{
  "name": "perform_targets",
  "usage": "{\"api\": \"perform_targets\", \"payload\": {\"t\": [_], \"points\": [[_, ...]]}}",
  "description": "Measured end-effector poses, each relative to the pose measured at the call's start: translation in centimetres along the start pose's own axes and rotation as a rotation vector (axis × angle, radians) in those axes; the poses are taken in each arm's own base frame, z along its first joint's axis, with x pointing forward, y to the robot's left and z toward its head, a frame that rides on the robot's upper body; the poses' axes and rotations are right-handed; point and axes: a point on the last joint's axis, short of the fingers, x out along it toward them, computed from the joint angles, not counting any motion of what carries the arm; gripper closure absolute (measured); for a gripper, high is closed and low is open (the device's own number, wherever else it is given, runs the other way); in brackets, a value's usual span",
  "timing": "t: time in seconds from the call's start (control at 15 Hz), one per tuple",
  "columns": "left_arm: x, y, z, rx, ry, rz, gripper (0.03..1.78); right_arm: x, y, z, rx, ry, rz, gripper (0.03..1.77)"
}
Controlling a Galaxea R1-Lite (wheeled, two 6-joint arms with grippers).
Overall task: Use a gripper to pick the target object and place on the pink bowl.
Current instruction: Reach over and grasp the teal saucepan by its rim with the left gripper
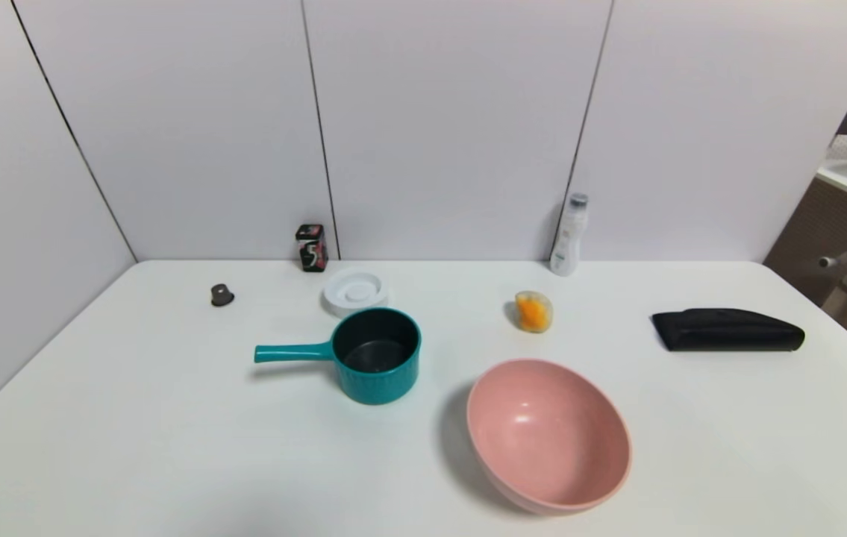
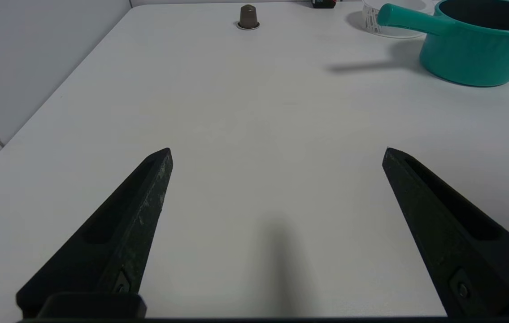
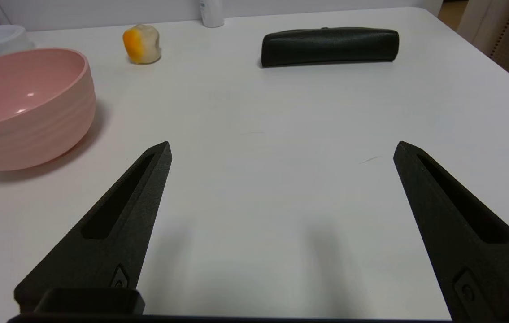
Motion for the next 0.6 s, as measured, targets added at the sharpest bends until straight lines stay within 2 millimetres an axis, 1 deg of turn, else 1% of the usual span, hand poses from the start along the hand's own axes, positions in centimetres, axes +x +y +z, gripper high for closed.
{"api": "perform_targets", "payload": {"t": [0.6], "points": [[0.0,0.0,-0.01,0.001,0.001,0.001,0.12,0.0,0.0,0.0,0.0,0.0,0.0,0.09]]}}
